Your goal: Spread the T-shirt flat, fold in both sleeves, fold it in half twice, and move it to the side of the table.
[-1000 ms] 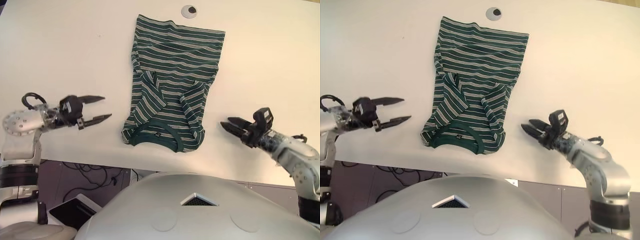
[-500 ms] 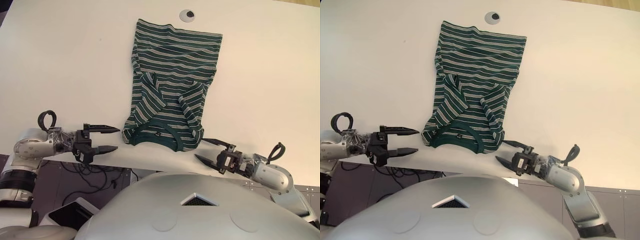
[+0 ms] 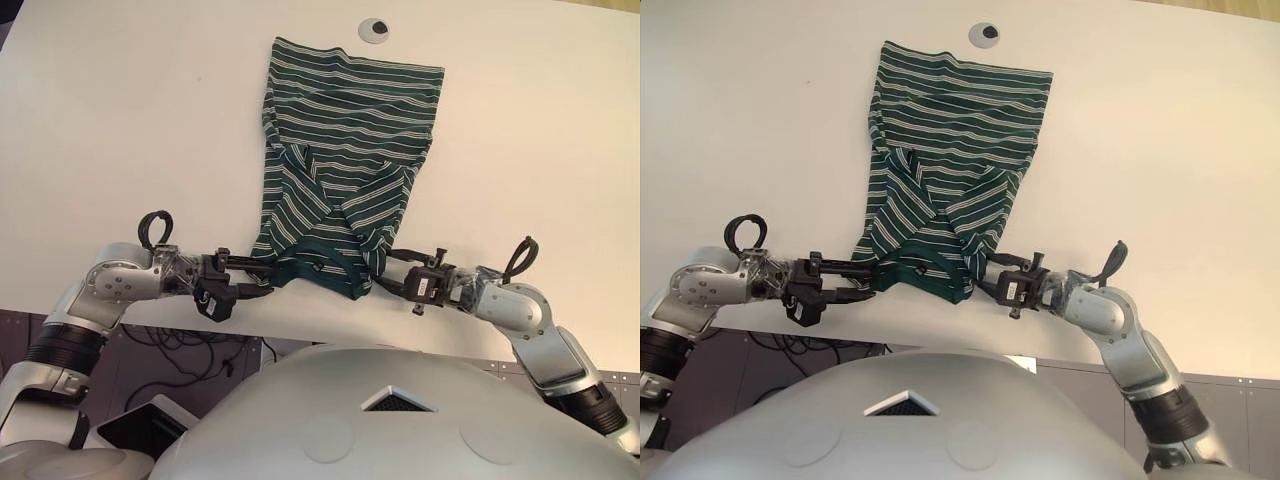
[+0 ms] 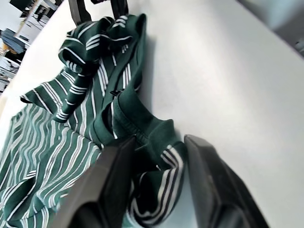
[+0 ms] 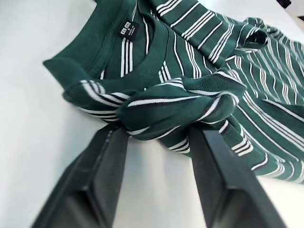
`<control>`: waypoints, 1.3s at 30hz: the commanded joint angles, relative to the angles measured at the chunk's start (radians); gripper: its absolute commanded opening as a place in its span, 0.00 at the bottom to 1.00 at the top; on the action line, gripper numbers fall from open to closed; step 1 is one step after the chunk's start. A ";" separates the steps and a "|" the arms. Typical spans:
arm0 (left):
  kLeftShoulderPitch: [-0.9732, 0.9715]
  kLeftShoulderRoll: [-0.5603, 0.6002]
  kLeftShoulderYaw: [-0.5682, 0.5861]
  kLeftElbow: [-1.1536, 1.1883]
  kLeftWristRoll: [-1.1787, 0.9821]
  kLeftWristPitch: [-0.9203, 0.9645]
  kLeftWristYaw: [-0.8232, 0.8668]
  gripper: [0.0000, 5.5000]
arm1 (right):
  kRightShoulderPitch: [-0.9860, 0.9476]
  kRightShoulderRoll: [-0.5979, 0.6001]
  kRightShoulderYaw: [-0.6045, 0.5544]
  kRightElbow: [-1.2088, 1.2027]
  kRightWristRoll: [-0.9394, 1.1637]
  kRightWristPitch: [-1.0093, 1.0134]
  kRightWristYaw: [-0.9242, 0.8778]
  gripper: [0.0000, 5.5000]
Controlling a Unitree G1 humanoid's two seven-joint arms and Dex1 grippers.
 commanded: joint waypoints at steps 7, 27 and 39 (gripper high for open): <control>-0.043 0.053 -0.022 -0.176 -0.057 0.191 -0.052 0.00 | 0.027 0.004 0.036 0.133 0.054 -0.108 -0.049 0.02; -0.209 0.182 0.131 -0.310 -1.071 1.513 -0.323 0.00 | -0.223 -0.269 -0.265 -0.229 1.028 0.753 0.177 0.01; -0.468 -0.264 0.066 0.145 -0.406 1.093 -0.014 0.00 | -0.514 0.035 -0.115 0.247 0.486 0.489 -0.017 0.01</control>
